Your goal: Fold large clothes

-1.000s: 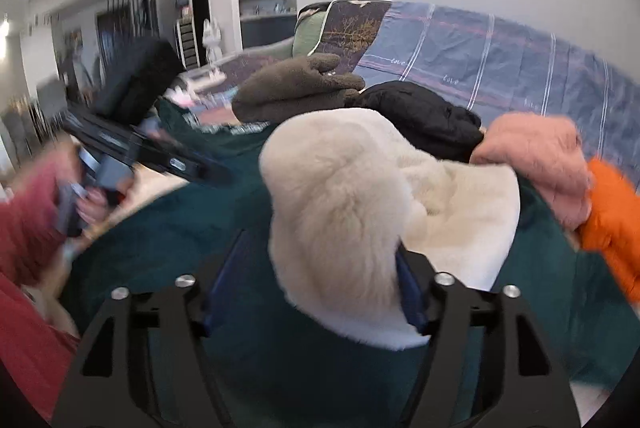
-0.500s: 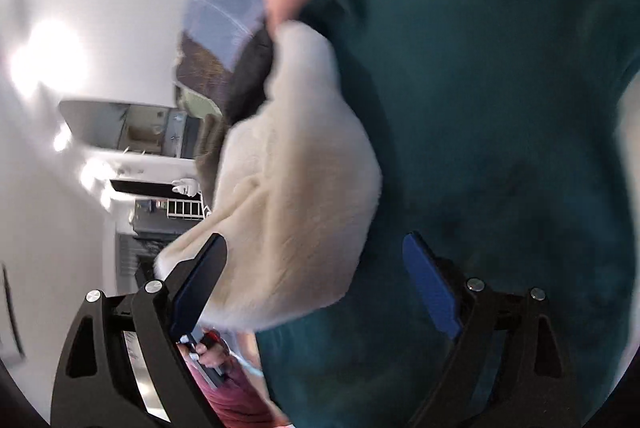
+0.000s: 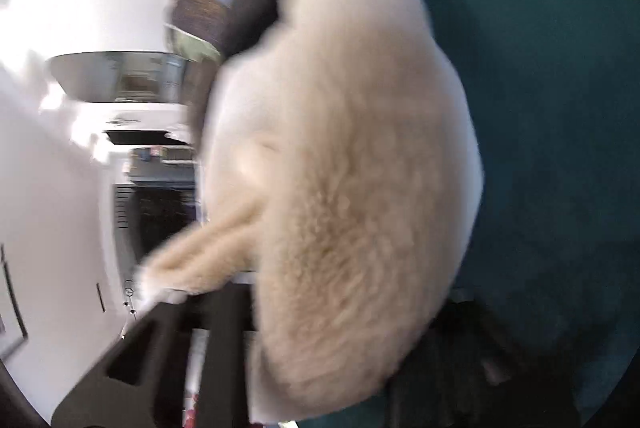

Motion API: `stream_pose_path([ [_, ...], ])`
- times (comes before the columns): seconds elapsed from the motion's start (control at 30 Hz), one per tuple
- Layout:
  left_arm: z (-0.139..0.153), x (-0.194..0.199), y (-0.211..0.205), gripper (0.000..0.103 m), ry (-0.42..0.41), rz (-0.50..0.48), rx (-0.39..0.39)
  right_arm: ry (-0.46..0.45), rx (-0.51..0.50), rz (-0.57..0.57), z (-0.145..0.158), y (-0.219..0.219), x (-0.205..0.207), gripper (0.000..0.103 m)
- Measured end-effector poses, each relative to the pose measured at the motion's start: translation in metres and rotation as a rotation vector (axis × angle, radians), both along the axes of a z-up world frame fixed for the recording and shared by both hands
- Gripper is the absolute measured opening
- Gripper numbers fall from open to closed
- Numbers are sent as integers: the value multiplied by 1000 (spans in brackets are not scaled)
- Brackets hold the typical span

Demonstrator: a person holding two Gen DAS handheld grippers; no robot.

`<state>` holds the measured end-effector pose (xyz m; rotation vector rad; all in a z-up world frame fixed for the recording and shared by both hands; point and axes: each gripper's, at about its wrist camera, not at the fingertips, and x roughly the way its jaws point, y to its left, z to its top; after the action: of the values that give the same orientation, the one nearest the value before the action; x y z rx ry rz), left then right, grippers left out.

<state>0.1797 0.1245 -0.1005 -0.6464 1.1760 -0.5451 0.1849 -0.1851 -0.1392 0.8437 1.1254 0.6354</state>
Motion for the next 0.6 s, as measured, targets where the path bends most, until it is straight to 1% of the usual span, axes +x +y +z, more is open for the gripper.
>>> stream_pose_path([
  [0.03,18,1,7,14,-97,23,-31,-140,2,-29,24,-4,0,14],
  [0.07,33,1,12,13,-175,35,-61,-246,-20,-47,39,-8,-3,14],
  [0.1,51,0,20,13,-274,53,-101,-414,-82,-79,61,-12,-10,14],
  [0.13,62,-2,26,13,-341,67,-127,-484,-112,-93,69,-14,-14,14],
  [0.17,71,-6,34,13,-416,76,-161,-575,-160,-91,74,-14,-21,14],
  [0.2,73,-8,36,13,-442,69,-170,-601,-180,-78,73,-13,-25,14],
  [0.23,70,-11,36,13,-459,47,-158,-589,-201,-57,64,-11,-28,14],
  [0.27,61,-12,33,13,-439,27,-122,-530,-240,-24,46,-7,-30,14],
  [0.3,44,-13,27,13,-386,3,-65,-478,-273,5,34,-3,-30,15],
  [0.33,31,-15,25,13,-348,-10,-32,-424,-308,37,19,-1,-34,17],
  [0.37,14,-19,22,14,-300,-26,0,-339,-360,71,-2,3,-42,20],
  [0.4,-7,-27,22,16,-242,-41,27,-273,-388,90,-17,3,-49,28],
  [0.43,-22,-36,24,17,-204,-47,44,-202,-390,108,-30,1,-59,39],
  [0.47,-29,-42,26,31,-186,-48,55,-181,-382,101,-30,-2,-66,46],
  [0.5,-35,-49,30,49,-170,-44,73,-169,-388,88,-29,-7,-73,58],
  [0.53,-36,-58,36,50,-172,-29,99,-170,-401,78,-25,-11,-79,63],
  [0.6,-27,-67,43,56,-206,-15,128,-214,-472,34,-9,-20,-90,67],
])
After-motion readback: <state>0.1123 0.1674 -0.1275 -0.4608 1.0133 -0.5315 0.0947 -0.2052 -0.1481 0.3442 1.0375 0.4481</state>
